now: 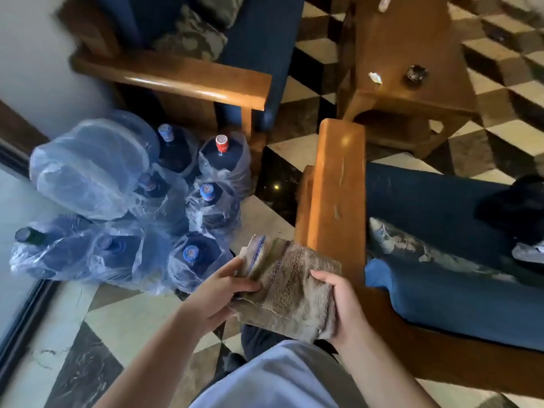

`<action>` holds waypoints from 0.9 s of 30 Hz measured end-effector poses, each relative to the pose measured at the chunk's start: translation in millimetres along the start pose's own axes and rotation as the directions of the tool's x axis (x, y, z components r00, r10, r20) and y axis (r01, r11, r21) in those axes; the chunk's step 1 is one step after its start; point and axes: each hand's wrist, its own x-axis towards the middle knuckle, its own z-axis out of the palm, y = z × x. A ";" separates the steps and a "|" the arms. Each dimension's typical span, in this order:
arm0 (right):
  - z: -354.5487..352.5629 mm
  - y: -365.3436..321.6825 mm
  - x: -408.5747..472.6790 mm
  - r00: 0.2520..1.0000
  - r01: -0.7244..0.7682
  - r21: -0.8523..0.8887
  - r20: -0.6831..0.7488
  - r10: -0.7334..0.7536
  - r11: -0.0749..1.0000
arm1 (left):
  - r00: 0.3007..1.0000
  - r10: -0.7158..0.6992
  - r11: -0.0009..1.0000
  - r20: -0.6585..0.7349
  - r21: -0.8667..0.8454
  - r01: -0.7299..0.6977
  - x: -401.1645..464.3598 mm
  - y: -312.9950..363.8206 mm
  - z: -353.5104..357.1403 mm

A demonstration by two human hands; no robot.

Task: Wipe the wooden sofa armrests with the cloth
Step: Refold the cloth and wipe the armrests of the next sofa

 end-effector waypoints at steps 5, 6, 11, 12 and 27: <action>-0.9 -37.1 43.3 0.997 -0.045 0.154 -0.056 0.055 0.987 | 0.991 -0.016 0.825 -0.135 0.559 0.089 59.8 54.7 31.7; -1.1 -45.0 50.4 0.995 -0.047 0.184 -0.080 0.062 0.982 | 0.990 -0.019 0.766 -0.142 0.634 0.106 72.6 65.5 39.5; -0.4 -83.9 77.6 0.996 -0.048 0.452 -0.044 0.076 0.891 | 0.997 -0.023 0.550 -0.077 0.831 0.077 150.0 121.0 78.9; -1.8 -90.9 79.8 0.997 -0.024 0.499 -0.047 0.055 0.866 | 0.998 -0.026 0.501 -0.052 0.863 0.058 161.6 127.8 86.7; -12.0 -134.8 117.0 0.838 0.340 0.839 -0.476 0.268 0.425 | 0.898 -0.384 -0.422 0.212 0.825 -0.376 325.2 168.7 178.8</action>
